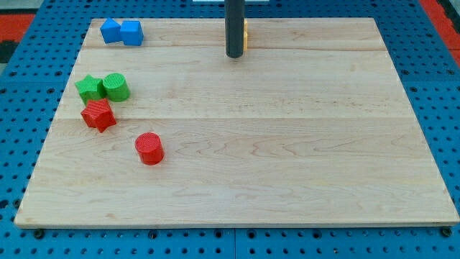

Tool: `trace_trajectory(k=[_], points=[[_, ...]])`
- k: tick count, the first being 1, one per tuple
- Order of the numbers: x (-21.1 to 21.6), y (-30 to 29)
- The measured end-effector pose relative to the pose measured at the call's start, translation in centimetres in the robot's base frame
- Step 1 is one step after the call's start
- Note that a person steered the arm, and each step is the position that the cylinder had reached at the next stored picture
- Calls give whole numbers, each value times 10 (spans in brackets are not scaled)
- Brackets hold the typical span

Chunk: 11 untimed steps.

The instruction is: Slide red circle towards center

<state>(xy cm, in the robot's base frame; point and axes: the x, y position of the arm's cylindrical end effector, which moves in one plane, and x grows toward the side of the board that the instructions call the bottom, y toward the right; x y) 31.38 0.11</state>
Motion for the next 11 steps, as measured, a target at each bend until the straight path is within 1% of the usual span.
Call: trace_trajectory(k=[1, 2, 3, 4, 5, 6, 7, 8, 9, 10, 11], points=[[64, -77], [126, -133], [202, -144], [240, -145], [259, -144], [266, -139], [264, -106], [236, -64], [214, -1], [226, 15], [261, 18]])
